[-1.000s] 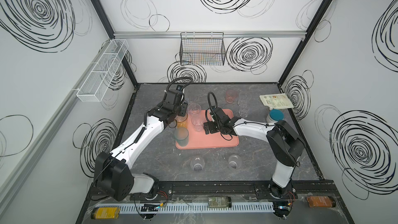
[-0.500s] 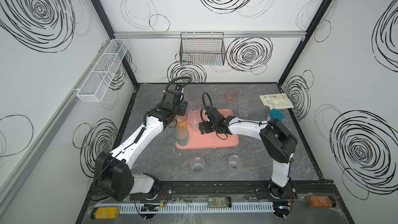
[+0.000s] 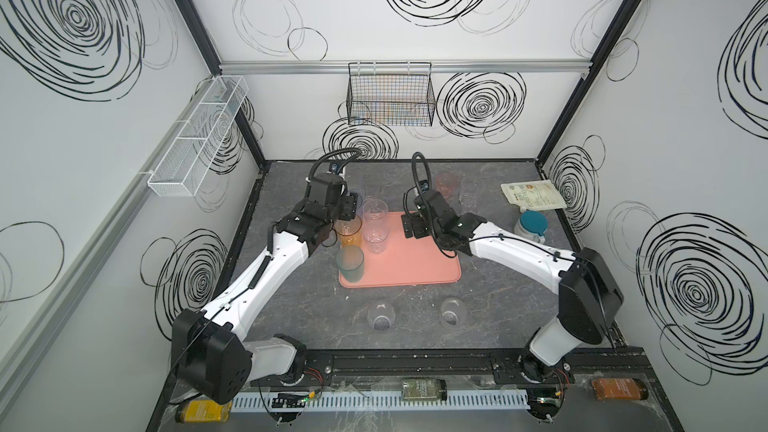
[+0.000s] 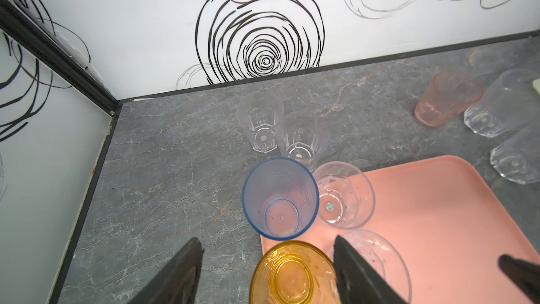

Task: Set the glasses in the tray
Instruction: 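Withdraw left gripper while right gripper moves toward clear glasses beyond the tray, then grasp a clear faceted glass beyond the tray with right gripper while left arm moves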

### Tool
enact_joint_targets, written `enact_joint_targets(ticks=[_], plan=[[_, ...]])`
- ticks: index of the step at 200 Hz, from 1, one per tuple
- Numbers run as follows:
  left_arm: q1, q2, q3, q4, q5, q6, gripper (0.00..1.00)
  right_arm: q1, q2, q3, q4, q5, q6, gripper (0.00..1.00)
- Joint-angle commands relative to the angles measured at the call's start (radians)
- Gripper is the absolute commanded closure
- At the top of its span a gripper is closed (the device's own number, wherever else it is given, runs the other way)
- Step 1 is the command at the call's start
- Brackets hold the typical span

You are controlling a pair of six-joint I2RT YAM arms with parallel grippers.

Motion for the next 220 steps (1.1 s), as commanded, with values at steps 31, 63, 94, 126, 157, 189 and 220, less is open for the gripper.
enact_joint_targets(ticks=[31, 63, 94, 126, 157, 189, 220], plan=[[0.024, -0.088, -0.091, 0.137, -0.038, -0.044, 0.04, -0.164, 0.066, 0.021, -0.022, -0.152, 0.068, 0.17], [0.056, -0.090, -0.122, 0.136, 0.060, -0.040, 0.04, -0.187, 0.110, 0.060, 0.038, -0.218, 0.113, 0.29], [0.071, -0.098, -0.178, 0.164, 0.196, -0.032, 0.00, -0.197, 0.193, 0.173, 0.027, -0.287, 0.182, 0.33], [0.071, -0.091, -0.215, 0.186, 0.402, -0.053, 0.02, -0.197, 0.281, 0.293, -0.008, -0.333, 0.198, 0.33], [0.067, -0.102, -0.257, 0.206, 0.539, -0.121, 0.02, -0.198, 0.312, 0.329, -0.009, -0.348, 0.201, 0.32], [0.036, -0.094, -0.262, 0.199, 0.564, -0.150, 0.02, -0.219, 0.294, 0.318, -0.043, -0.293, 0.197, 0.32], [-0.072, -0.052, -0.203, 0.167, 0.508, -0.124, 0.02, -0.292, 0.221, 0.275, -0.136, -0.210, 0.162, 0.38]])
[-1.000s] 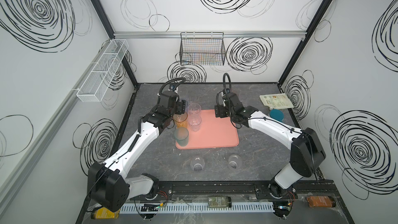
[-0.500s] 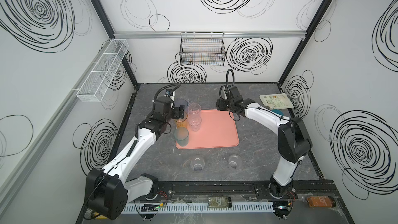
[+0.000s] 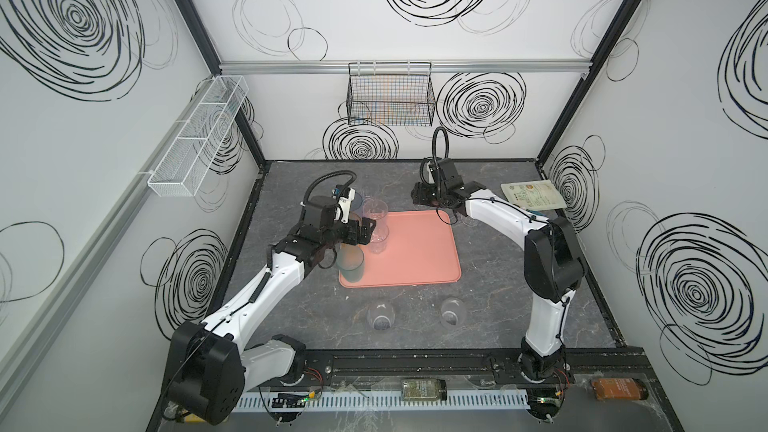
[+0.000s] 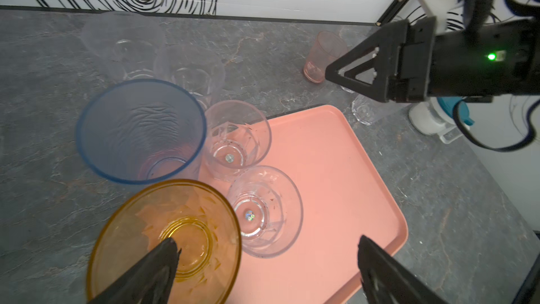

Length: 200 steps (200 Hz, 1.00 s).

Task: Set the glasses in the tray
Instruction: 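Grasp a clear faceted glass beyond the tray with right gripper while left arm moves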

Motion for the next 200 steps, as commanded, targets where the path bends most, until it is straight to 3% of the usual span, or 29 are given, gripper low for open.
enact_joint_targets(ticks=[1, 67, 96, 120, 164, 200], plan=[[-0.079, 0.032, 0.059, 0.017, -0.003, 0.006, 0.02, -0.068, -0.083, -0.026, -0.093, 0.088, -0.024, 0.39], [-0.339, 0.309, 0.256, 0.015, 0.014, 0.038, 0.02, -0.298, -0.310, -0.257, -0.138, 0.248, -0.032, 0.43], [-0.420, 0.445, 0.358, -0.015, 0.028, 0.051, 0.02, -0.379, -0.333, -0.306, -0.082, 0.191, -0.018, 0.43], [-0.446, 0.532, 0.420, -0.042, 0.022, 0.064, 0.02, -0.404, -0.302, -0.303, -0.037, 0.112, -0.017, 0.45], [-0.450, 0.611, 0.497, -0.076, -0.062, 0.102, 0.04, -0.409, -0.163, -0.229, -0.078, 0.045, 0.017, 0.66], [-0.450, 0.611, 0.496, -0.064, -0.064, 0.101, 0.04, -0.410, -0.124, -0.237, -0.045, 0.038, 0.023, 0.67]])
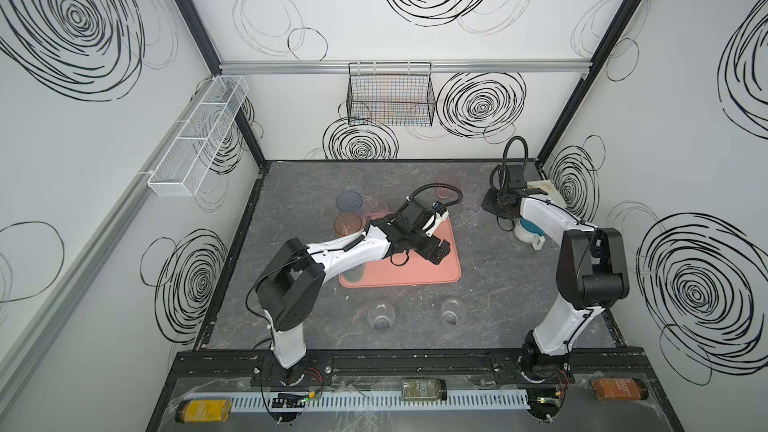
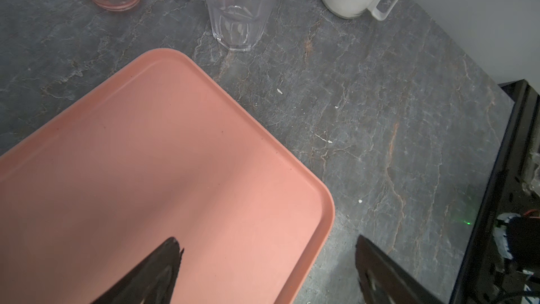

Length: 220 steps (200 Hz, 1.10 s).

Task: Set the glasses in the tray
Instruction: 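Grasp a clear faceted glass beyond the tray with right gripper while left arm moves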

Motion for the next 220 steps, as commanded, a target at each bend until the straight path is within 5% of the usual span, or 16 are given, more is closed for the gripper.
enact_joint_targets(ticks=[1, 146, 220], plan=[[0.005, 0.003, 0.032, 0.011, -0.014, 0.020, 0.04, -0.002, 0.017, 0.017, 0.014, -0.015, 0.015, 0.67], [0.000, -0.036, 0.017, 0.009, -0.016, 0.014, 0.04, 0.045, -0.027, -0.021, -0.056, 0.055, -0.051, 0.96], [0.007, -0.147, -0.006, -0.050, -0.131, 0.104, 0.04, 0.141, -0.172, -0.010, -0.185, 0.140, -0.096, 0.98]])
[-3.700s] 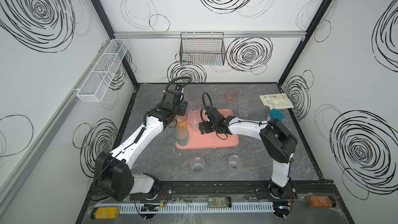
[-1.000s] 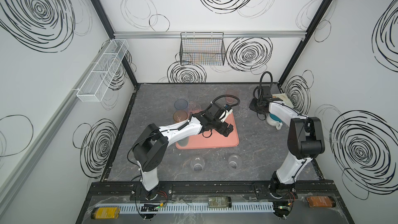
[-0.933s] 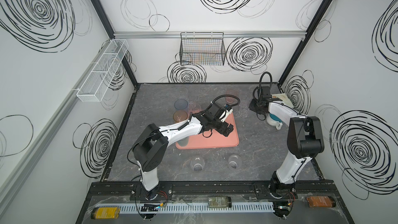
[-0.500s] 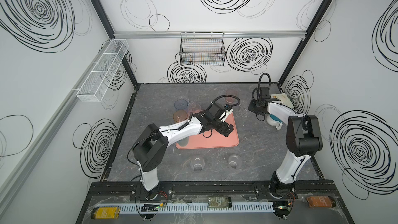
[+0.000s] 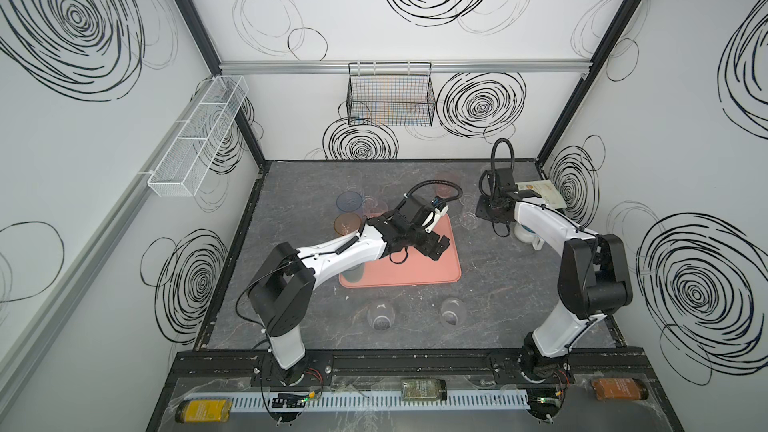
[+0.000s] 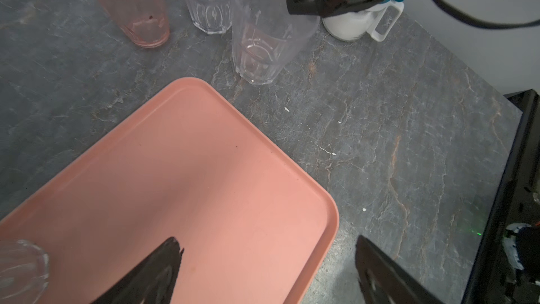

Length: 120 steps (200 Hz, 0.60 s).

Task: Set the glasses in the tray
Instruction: 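Grasp a clear faceted glass beyond the tray with right gripper while left arm moves, then carry the clear glass onto the tray with right gripper and release it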

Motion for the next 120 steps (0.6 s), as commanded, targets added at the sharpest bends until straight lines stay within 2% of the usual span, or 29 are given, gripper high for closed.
enact_joint_targets(ticks=[1, 60, 120], plan=[[0.006, -0.074, -0.012, -0.034, -0.064, 0.067, 0.04, 0.034, -0.074, 0.017, -0.071, 0.047, -0.023, 0.98], [0.045, -0.233, -0.104, -0.121, -0.166, 0.111, 0.04, 0.200, -0.128, 0.039, -0.148, 0.022, -0.045, 0.98], [0.143, -0.452, -0.271, -0.169, -0.197, 0.080, 0.04, 0.399, -0.109, 0.028, -0.145, 0.006, -0.007, 0.98]])
